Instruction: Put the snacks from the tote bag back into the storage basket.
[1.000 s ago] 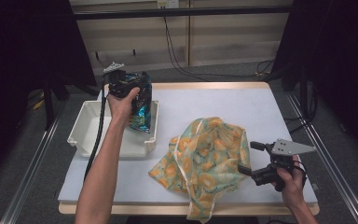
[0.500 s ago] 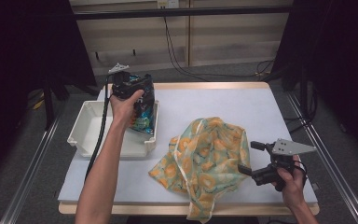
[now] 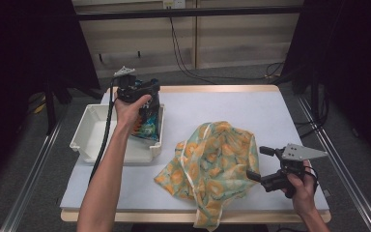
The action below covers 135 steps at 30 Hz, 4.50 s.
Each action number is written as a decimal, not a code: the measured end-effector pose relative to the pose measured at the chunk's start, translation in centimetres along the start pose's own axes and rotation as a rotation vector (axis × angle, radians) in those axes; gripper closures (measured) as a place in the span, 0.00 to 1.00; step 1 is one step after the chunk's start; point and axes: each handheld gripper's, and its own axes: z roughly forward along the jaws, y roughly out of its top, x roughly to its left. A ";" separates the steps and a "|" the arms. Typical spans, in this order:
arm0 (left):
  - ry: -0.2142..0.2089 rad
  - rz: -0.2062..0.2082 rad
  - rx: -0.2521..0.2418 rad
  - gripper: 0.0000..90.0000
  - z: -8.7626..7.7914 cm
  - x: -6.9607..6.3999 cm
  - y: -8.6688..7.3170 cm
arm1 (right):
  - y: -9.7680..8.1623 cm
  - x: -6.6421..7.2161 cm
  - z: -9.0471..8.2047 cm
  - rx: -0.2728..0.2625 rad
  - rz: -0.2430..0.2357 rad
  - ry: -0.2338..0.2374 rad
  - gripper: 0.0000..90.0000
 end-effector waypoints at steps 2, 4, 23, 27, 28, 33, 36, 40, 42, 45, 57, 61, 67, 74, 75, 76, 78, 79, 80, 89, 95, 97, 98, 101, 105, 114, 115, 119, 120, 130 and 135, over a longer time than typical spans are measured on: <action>0.000 0.015 0.015 0.58 0.2 0.0 -0.1 | 0.0 0.0 0.0 0.000 -0.001 0.001 0.00; 0.004 0.013 0.021 0.57 0.3 0.0 -0.2 | 0.0 0.0 0.0 -0.001 -0.001 0.001 0.00; -0.074 0.113 0.048 0.56 -3.9 -0.6 -0.7 | 0.0 0.1 -0.1 0.002 -0.002 0.004 0.00; -0.082 0.127 0.052 0.69 -5.8 -0.3 -1.6 | 0.1 0.1 0.0 0.001 -0.001 0.002 0.00; -0.084 0.134 0.058 0.73 -6.3 -0.3 -1.9 | 0.1 0.1 0.0 0.001 -0.002 0.002 0.00; -0.069 0.149 0.059 0.92 -8.7 0.2 -3.5 | 0.0 0.1 0.1 0.007 -0.003 -0.003 0.00; -0.075 0.153 0.094 1.00 -9.5 0.3 -4.6 | 0.0 0.1 0.2 0.008 -0.004 -0.003 0.00; -0.080 0.162 0.130 1.00 -10.4 0.0 -6.5 | 0.0 0.2 0.1 0.009 -0.007 -0.001 0.00; -0.086 0.165 0.155 1.00 -10.6 0.0 -7.7 | 0.0 0.2 0.1 0.009 -0.003 -0.003 0.00; -0.084 0.159 0.201 1.00 -10.7 0.5 -9.3 | 0.0 0.2 0.2 0.010 -0.001 -0.007 0.00; -0.131 0.143 0.384 0.99 -7.4 1.0 -12.9 | 0.0 0.2 0.4 0.015 -0.002 -0.002 0.00; -0.109 0.137 0.387 0.99 -6.7 1.3 -13.0 | 0.0 0.1 0.4 0.013 -0.005 -0.004 0.00; -0.092 0.160 0.421 1.00 -5.6 1.3 -12.2 | 0.0 0.1 0.4 0.017 0.000 -0.003 0.00; -0.095 0.154 0.456 0.97 -5.4 1.8 -12.2 | 0.0 0.1 0.2 0.012 0.000 -0.005 0.00; -0.092 0.160 0.477 0.97 -5.6 1.8 -12.3 | 0.0 0.1 0.2 0.011 0.001 -0.005 0.00; -0.083 0.157 0.492 0.97 -5.8 1.9 -12.4 | 0.0 0.1 0.2 0.012 0.001 -0.004 0.00; -0.081 0.136 0.480 0.98 -6.2 2.5 -12.7 | 0.0 0.1 0.2 0.011 0.001 -0.006 0.00; -0.071 0.141 0.479 0.99 -6.2 2.7 -12.8 | 0.0 0.0 0.2 0.010 0.000 -0.005 0.00; -0.066 0.135 0.483 0.99 -6.2 2.9 -12.8 | 0.0 0.0 0.2 0.009 -0.001 -0.006 0.00; -0.046 0.155 0.510 0.98 -5.1 3.7 -11.9 | -0.1 0.0 0.5 0.020 0.004 -0.007 0.00; -0.047 0.167 0.516 0.93 -4.3 4.5 -11.4 | -0.1 0.1 0.5 0.021 -0.001 -0.004 0.00; -0.045 0.161 0.517 0.92 -4.0 4.8 -11.3 | -0.2 0.1 0.5 0.020 0.000 -0.003 0.00; -0.044 0.141 0.509 0.91 -3.9 4.9 -11.4 | -0.2 0.1 0.5 0.020 -0.001 -0.002 0.00; -0.020 0.137 0.507 0.87 -3.7 5.5 -11.6 | -0.2 0.0 0.5 0.021 0.000 -0.002 0.00; -0.017 0.126 0.488 0.86 -3.8 5.3 -12.0 | -0.2 0.1 0.5 0.020 0.001 -0.002 0.00; -0.045 0.129 0.422 0.73 -4.7 3.9 -11.5 | -0.2 0.0 0.2 0.014 0.004 -0.008 0.00; -0.051 0.118 0.401 0.69 -4.9 3.7 -11.5 | -0.2 -0.1 0.2 0.013 0.002 -0.013 0.00; -0.048 0.101 0.326 0.58 -5.9 3.2 -11.7 | -0.3 -0.1 0.1 0.015 0.006 -0.013 0.00; -0.045 0.104 0.319 0.55 -6.2 3.1 -11.7 | -0.3 -0.1 0.1 0.016 0.006 -0.014 0.00; -0.042 0.167 0.207 0.22 -9.1 0.1 -11.1 | -0.3 -0.1 0.0 0.013 0.010 -0.021 0.00; -0.031 0.180 0.184 0.14 -10.5 -0.9 -11.4 | -0.3 -0.1 -0.1 0.010 0.007 -0.022 0.00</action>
